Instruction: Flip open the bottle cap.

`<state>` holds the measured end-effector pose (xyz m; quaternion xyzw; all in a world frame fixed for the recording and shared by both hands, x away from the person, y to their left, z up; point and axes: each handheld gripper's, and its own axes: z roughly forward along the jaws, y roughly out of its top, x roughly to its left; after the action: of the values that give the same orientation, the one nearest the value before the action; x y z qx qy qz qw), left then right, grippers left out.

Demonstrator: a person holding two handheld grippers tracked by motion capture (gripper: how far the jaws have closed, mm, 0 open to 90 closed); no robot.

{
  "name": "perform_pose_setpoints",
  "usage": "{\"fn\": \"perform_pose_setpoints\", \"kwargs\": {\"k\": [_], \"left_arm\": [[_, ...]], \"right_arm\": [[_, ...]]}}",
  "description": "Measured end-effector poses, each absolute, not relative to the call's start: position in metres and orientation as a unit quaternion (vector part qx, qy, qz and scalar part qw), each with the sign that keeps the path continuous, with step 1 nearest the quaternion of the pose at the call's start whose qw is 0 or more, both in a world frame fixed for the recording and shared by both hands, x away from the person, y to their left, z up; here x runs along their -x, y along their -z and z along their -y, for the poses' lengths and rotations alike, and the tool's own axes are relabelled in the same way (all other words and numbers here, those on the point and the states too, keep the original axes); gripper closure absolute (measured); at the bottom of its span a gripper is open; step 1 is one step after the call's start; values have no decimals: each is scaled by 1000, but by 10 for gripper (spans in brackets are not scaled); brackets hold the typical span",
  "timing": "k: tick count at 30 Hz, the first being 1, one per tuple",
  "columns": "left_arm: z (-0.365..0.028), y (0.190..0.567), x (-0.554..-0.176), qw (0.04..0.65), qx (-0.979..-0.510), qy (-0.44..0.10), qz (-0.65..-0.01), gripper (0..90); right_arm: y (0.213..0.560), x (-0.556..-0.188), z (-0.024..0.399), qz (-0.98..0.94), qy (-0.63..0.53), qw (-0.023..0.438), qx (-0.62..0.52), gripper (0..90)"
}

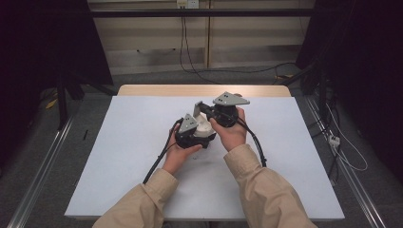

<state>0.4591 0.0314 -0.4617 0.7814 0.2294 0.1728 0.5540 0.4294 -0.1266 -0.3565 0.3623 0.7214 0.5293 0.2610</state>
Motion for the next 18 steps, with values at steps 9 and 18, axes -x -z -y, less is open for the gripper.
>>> {"fn": "perform_pose_setpoints", "kwargs": {"k": [9, 18], "left_arm": [[-31, 462, -459, 554, -781, -171, -230, 187], [-32, 462, -460, 552, -783, -172, -228, 187]], "right_arm": [[354, -434, 124, -724, -527, 262, -361, 900], [353, -437, 121, -726, -524, 264, -359, 900]]}}
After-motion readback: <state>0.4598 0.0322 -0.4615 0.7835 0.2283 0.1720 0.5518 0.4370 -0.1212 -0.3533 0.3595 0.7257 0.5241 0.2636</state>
